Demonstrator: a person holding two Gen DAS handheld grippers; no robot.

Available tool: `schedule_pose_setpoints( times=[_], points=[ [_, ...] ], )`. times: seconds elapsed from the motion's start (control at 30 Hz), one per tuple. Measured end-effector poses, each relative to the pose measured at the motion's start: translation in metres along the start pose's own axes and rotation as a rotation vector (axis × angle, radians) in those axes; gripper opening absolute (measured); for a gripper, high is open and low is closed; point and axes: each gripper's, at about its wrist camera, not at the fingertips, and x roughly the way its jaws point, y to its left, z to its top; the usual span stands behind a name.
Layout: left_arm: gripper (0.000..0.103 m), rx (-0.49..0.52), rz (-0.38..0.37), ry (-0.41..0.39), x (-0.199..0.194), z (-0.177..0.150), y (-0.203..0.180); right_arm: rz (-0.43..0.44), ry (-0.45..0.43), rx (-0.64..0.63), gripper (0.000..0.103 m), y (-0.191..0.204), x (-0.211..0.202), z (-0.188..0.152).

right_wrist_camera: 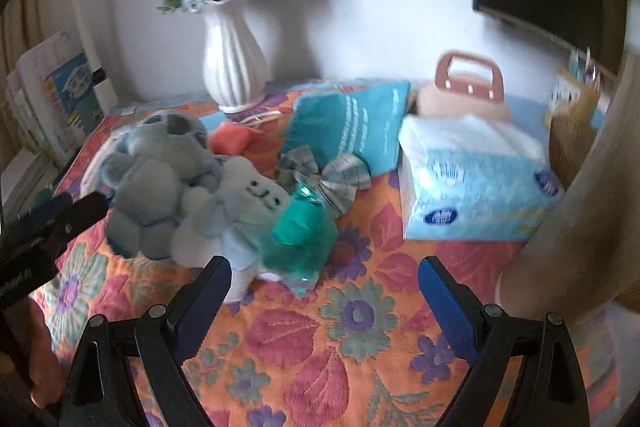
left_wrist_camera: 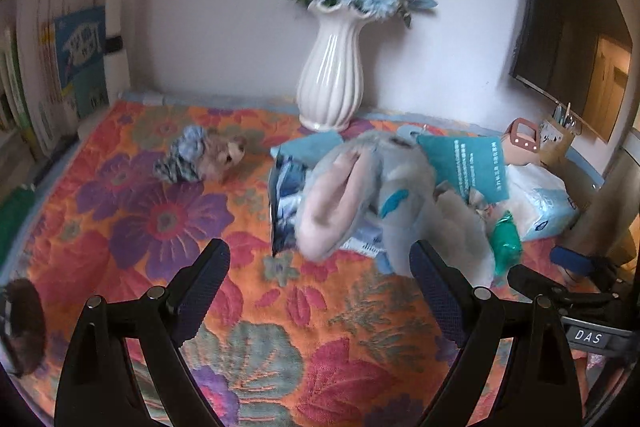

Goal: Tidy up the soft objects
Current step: 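Bring both open tools back over the quilt, then grasp grey Stitch plush with left tool while right tool grasps green plastic bag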

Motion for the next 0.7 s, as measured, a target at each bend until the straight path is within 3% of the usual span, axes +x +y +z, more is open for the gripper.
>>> schedule_pose_setpoints(
  times=[0.17, 0.7],
  points=[
    [0.091, -0.055, -0.032, 0.021, 0.006, -0.003, 0.01, 0.023, 0.021, 0.042, 0.094, -0.009, 0.006, -0.002],
    [0.091, -0.017, -0.034, 0.032, 0.007, -0.008, 0.001, 0.025, 0.076, 0.092, 0.094, -0.019, 0.014, -0.006]
  ],
)
